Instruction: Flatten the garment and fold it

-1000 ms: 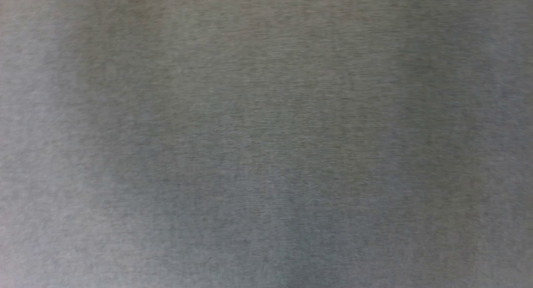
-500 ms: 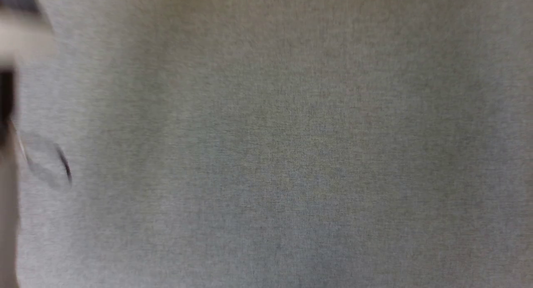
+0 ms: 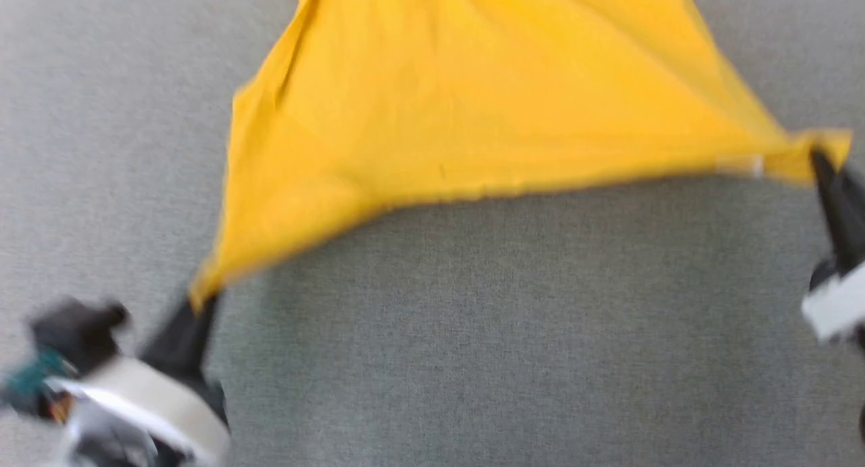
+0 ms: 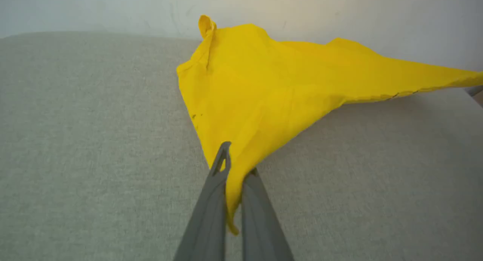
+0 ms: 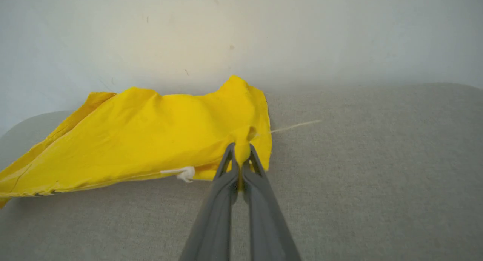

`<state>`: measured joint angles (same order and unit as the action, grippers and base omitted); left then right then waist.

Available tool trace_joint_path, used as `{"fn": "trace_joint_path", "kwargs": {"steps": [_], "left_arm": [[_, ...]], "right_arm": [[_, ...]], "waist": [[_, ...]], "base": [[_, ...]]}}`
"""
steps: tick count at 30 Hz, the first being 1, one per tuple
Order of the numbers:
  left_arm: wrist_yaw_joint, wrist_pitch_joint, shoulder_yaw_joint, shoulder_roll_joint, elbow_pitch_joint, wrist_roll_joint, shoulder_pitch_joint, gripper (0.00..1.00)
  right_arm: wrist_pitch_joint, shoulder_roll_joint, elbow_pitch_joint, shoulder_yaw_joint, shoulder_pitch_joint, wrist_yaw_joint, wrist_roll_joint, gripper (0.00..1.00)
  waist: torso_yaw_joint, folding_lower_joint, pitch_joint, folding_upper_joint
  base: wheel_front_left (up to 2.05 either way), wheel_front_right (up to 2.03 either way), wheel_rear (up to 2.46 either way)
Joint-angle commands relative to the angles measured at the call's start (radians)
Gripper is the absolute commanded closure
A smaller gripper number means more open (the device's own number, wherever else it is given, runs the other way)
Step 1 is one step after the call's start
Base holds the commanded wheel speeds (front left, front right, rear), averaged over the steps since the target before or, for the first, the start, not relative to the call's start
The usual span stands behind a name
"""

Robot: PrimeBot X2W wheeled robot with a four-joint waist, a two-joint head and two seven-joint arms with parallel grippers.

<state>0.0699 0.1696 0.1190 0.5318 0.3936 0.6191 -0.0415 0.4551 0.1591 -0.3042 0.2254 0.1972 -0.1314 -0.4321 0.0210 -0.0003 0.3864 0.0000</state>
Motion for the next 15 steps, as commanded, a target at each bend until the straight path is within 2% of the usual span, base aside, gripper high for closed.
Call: {"fn": "trace_joint_path", "kwargs": {"steps": [1, 5, 9, 15], "left_arm": [[-0.007, 0.021, 0.016, 0.011, -0.007, 0.006, -0.046, 1.0], [-0.004, 0.103, 0.059, 0.031, -0.022, 0.031, -0.158, 1.0], [-0.003, 0.199, 0.099, 0.042, -0.037, 0.091, -0.252, 1.0], [0.035, 0.343, 0.131, 0.071, -0.03, 0.161, -0.36, 1.0]], "right_arm": [[0.0, 0.0, 0.006, 0.009, -0.047, 0.001, -0.008, 1.0], [0.03, -0.002, 0.04, 0.008, -0.178, 0.001, -0.046, 1.0], [0.072, 0.035, 0.067, -0.014, -0.297, 0.001, -0.081, 1.0], [0.151, 0.089, 0.107, -0.038, -0.443, 0.001, -0.131, 1.0]], "waist": [[0.017, 0.0003, -0.072, 0.0], [0.027, 0.0003, -0.128, 0.0], [0.029, 0.0003, -0.176, 0.0], [0.025, 0.0003, -0.231, 0.0]], "base": [[0.0, 0.0, 0.0], [0.0, 0.0, 0.0], [0.0, 0.0, 0.0], [0.0, 0.0, 0.0]]}}
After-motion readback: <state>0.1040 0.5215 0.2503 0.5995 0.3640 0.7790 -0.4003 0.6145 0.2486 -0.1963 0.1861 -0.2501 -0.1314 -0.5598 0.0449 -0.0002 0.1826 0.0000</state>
